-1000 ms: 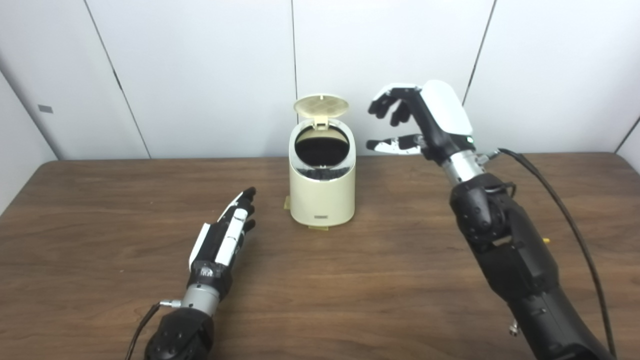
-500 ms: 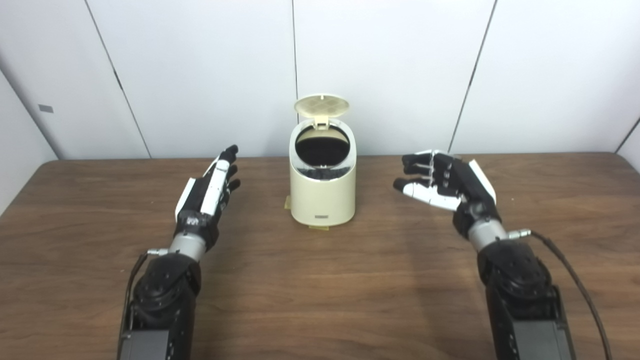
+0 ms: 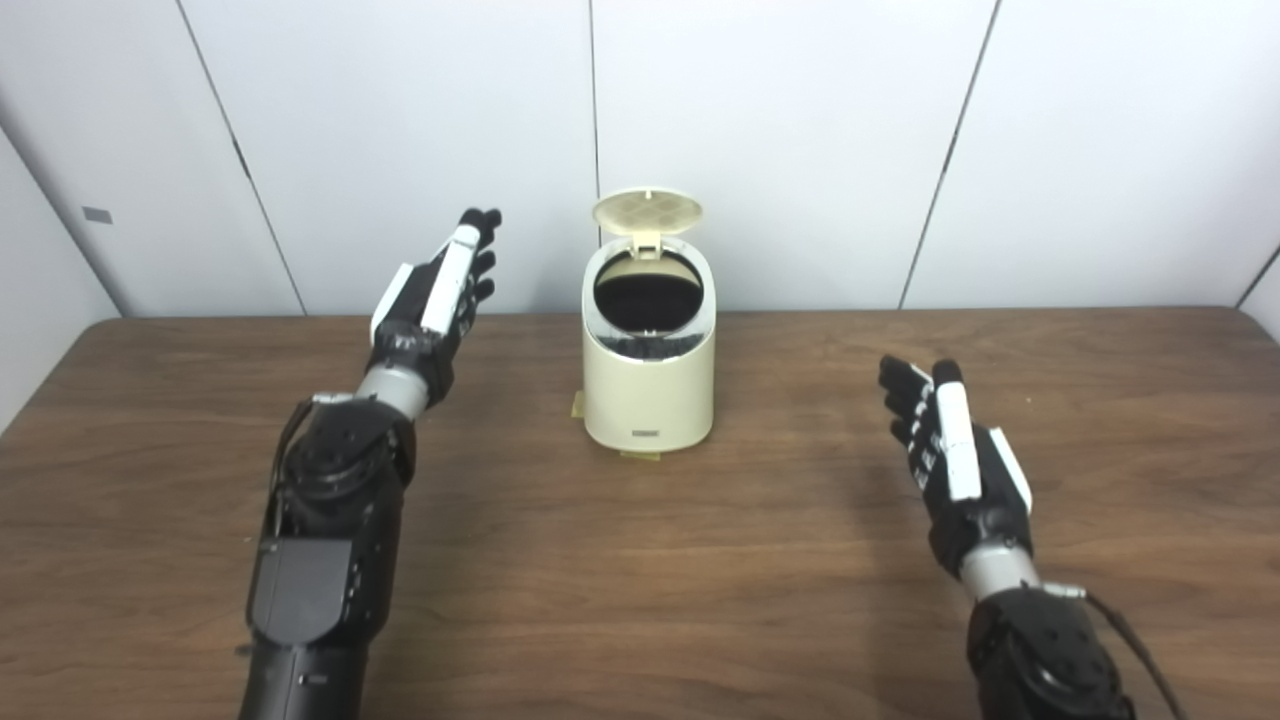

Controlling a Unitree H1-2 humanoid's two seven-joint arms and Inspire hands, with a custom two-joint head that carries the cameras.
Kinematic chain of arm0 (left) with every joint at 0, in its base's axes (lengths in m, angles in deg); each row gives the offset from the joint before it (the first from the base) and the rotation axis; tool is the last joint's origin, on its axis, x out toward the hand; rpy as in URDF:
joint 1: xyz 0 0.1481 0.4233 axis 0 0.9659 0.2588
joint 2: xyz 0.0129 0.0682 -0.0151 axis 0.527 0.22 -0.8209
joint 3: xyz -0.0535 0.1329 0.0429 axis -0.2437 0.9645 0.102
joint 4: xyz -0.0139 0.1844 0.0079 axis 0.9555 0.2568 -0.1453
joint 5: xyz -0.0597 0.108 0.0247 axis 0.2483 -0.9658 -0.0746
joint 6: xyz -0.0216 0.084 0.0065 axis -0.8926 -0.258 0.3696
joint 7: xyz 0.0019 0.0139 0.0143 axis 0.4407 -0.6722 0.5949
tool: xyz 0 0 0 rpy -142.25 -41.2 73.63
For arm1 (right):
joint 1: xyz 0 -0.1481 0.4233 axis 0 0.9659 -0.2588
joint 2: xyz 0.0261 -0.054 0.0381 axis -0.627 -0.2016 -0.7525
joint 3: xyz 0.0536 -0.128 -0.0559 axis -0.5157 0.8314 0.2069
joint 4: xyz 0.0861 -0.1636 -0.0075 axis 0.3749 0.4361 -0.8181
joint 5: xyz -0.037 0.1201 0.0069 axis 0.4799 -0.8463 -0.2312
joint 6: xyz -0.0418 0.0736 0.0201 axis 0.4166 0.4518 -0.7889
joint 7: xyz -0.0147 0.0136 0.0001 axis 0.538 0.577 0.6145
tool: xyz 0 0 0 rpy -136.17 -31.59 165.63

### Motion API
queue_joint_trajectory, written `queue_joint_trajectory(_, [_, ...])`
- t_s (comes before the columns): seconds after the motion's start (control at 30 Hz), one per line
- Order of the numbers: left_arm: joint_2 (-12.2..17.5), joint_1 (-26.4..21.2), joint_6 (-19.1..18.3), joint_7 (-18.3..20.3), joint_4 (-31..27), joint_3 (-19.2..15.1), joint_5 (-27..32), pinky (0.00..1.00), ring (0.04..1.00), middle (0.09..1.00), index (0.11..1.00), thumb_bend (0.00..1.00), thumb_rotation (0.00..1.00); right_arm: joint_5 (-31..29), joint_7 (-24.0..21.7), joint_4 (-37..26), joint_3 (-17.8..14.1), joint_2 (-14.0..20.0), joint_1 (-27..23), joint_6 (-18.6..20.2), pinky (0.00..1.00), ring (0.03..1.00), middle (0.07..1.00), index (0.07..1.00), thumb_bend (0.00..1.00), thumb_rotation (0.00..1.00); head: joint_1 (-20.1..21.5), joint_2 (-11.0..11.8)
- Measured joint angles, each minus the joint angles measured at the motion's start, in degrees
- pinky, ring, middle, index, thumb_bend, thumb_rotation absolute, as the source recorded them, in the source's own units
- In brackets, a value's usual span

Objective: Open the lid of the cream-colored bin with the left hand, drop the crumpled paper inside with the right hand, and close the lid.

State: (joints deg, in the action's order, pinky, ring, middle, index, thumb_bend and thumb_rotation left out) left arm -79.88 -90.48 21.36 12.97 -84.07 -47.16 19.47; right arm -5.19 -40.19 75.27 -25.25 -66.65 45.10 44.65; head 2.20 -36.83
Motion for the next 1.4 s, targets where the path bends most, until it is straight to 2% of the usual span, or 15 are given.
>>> queue_joint_trajectory(0.2, [0.6, -3.4, -1.3, 0.3, 2.2, 1.9, -0.5, 0.99, 0.99, 0.972, 0.911, 0.57, 0.95, -0.9, 0.6, 1.1, 0.7, -0.2, 0.8, -4.4, 1.0, 0.968, 0.914, 0.911, 0.51, 1.0, -0.8, 0.5])
queue_joint_trajectory(0.47, [1.8, -9.0, -0.8, 2.2, 6.1, 4.6, -2.7, 0.99, 0.986, 0.959, 0.877, 0.52, 1.0, -1.9, 2.0, 3.4, 0.8, -1.6, 1.7, -7.6, 1.0, 0.95, 0.89, 0.897, 0.54, 1.0, -1.0, 1.8])
queue_joint_trajectory(0.73, [4.9, -9.5, 5.8, 4.3, 9.4, 12.5, -11.3, 1.0, 1.0, 0.942, 0.867, 0.51, 1.0, -2.2, 2.4, 5.3, 1.3, -1.6, 1.9, -11.0, 0.97, 0.927, 0.868, 0.887, 0.52, 1.0, -1.4, 2.0])
queue_joint_trajectory(0.83, [5.8, -9.8, 6.9, 4.4, 9.3, 15.3, -15.5, 1.0, 1.0, 0.946, 0.833, 0.56, 1.0, -1.3, 2.9, 5.9, 2.1, -1.3, 1.9, -12.0, 0.97, 0.933, 0.862, 0.892, 0.53, 1.0, -1.3, 2.1])
queue_joint_trajectory(1.0, [6.9, -10.1, 7.3, 5.0, 6.8, 20.7, -23.1, 0.96, 1.0, 0.972, 0.79, 0.55, 1.0, -0.8, 3.2, 6.1, 3.0, -1.2, 1.9, -12.1, 0.98, 0.926, 0.845, 0.919, 0.51, 1.0, -1.4, 2.0])
queue_joint_trajectory(1.1, [8.6, -10.6, 10.8, 5.6, 6.5, 23.9, -28.4, 0.95, 1.0, 0.981, 0.77, 0.58, 1.0, -1.0, 3.2, 6.2, 3.1, -1.2, 1.9, -12.1, 0.99, 0.911, 0.842, 0.939, 0.49, 1.0, -1.4, 1.8])
queue_joint_trajectory(1.23, [10.2, -10.9, 14.8, 5.7, 6.5, 25.9, -33.8, 0.93, 1.0, 0.981, 0.766, 0.63, 1.0, -0.8, 3.3, 6.3, 3.4, -1.1, 2.0, -12.0, 0.95, 0.902, 0.833, 0.943, 0.5, 1.0, -0.9, 1.4])
queue_joint_trajectory(1.4, [10.3, -10.9, 17.3, 5.8, 6.3, 26.0, -36.3, 0.96, 1.0, 0.985, 0.765, 0.64, 1.0, 0.2, 4.0, 6.3, 4.1, -0.9, 2.2, -11.6, 0.94, 0.906, 0.831, 0.942, 0.5, 1.0, -0.7, 1.1])
